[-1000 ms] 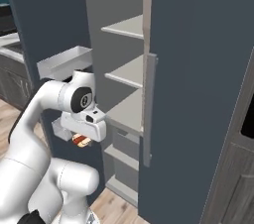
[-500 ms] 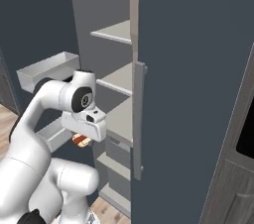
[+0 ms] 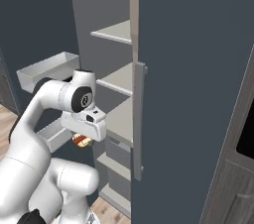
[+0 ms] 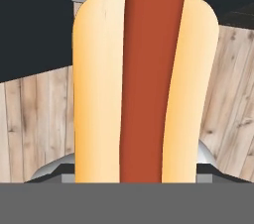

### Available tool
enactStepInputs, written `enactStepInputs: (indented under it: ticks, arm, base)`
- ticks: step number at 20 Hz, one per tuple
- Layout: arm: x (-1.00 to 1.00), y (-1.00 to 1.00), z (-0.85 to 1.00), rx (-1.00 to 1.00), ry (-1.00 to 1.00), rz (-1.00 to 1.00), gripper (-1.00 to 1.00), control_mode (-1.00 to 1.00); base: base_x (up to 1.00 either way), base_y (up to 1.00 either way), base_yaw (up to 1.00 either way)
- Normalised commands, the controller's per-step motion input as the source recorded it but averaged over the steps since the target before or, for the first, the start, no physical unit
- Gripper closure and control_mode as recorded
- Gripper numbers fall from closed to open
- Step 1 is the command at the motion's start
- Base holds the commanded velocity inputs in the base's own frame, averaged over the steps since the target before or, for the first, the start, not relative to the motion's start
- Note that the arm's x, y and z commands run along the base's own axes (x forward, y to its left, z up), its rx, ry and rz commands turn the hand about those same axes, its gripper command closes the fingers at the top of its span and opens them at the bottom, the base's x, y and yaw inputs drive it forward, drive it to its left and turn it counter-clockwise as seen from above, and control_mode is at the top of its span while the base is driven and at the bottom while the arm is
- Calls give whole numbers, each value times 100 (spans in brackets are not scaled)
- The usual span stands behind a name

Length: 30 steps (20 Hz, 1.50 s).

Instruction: Store the hot dog in the freezer for long-term storage. Close the freezer door after placing the cooked food.

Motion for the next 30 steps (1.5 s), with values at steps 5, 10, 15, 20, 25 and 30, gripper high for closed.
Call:
enactStepInputs:
  ticks: [5,10,15,20,25,30]
  arm:
    - [0,0,0,0,0,0,100,100]
    - [0,0,0,0,0,0,100,100]
    - [0,0,0,0,0,0,100,100]
    - [0,0,0,0,0,0,100,100]
    - [0,10,3,-2,-15,-1,100,-100]
    - [9,36,26,-10,-32,-2,100,-100]
  base:
    - [18,5,0]
    - [5,1,0]
    - [0,0,0]
    - [0,0,0]
    - [0,3,0]
    - [0,0,0]
